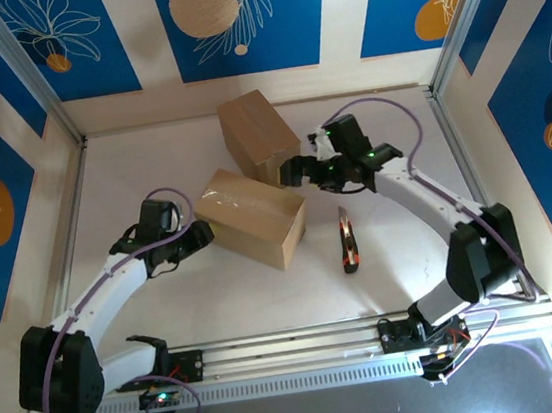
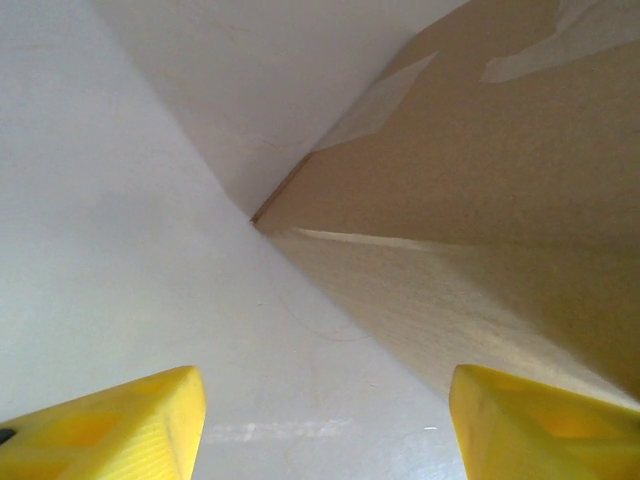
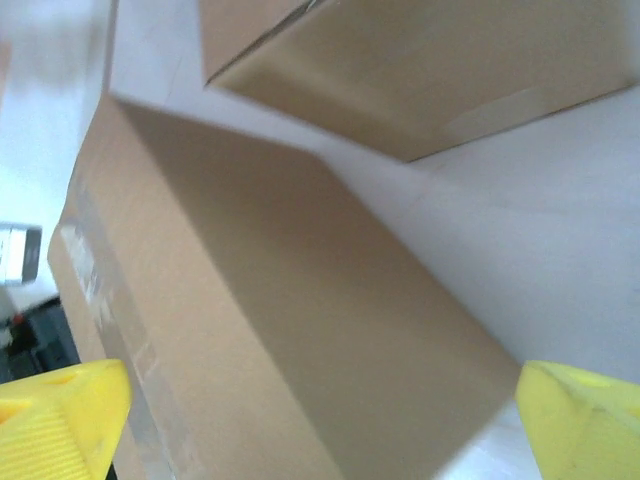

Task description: Unpack the express box

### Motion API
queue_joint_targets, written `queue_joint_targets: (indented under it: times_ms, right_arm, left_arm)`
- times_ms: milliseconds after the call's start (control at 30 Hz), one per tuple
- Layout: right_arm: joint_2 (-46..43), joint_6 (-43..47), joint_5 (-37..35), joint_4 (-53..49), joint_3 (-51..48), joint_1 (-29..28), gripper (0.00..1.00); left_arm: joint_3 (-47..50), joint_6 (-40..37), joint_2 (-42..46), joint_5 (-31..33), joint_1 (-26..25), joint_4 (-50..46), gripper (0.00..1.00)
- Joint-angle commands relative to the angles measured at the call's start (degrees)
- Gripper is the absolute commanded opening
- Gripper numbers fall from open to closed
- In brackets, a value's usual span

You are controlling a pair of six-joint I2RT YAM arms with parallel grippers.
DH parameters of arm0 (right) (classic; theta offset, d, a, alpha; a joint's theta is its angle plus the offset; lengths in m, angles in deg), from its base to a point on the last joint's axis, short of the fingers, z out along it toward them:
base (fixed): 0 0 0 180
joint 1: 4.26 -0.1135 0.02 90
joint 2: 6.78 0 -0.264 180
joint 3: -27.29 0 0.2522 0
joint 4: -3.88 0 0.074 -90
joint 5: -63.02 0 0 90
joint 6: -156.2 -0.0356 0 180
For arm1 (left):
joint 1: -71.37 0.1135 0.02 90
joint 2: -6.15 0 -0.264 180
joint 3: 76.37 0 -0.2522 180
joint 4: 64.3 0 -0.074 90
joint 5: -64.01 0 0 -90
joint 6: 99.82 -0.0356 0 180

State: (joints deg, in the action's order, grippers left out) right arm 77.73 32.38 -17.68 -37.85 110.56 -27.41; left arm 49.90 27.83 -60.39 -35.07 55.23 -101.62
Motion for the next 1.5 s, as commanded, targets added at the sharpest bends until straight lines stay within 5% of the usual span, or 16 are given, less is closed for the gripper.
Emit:
queue_joint_targets:
  times_ms: [0, 133, 567, 833, 1467]
  right_arm:
    - [-7.03, -2.47, -10.95, -11.45, -2.59, 2.58, 0.99]
    - [-10.5, -2.95, -21.17, -20.65, -9.08, 1.97, 1.0]
    - [1.74, -14.2, -27.09, -17.02, -20.93, -8.12, 0.91]
    - [7.44, -16.37, -27.5, -13.01, -21.79, -8.8, 0.82]
    - [2.39, -15.73, -26.25, -9.33, -26.13, -7.17, 0.48]
  left_arm:
    - [-3.42, -1.5, 3.19, 5.24, -0.12, -6.35, 0.68]
    - [-6.6, -3.48, 5.05, 9.18, -0.12, -12.23, 0.72]
    - [-11.45, -4.46, 5.13, 8.47, -0.16, -14.77, 0.75]
    - [-11.38, -4.87, 5.11, 8.55, -0.12, -15.27, 0.75]
    - [-12.31, -6.13, 5.9, 3.9, -0.17, -14.51, 0.76]
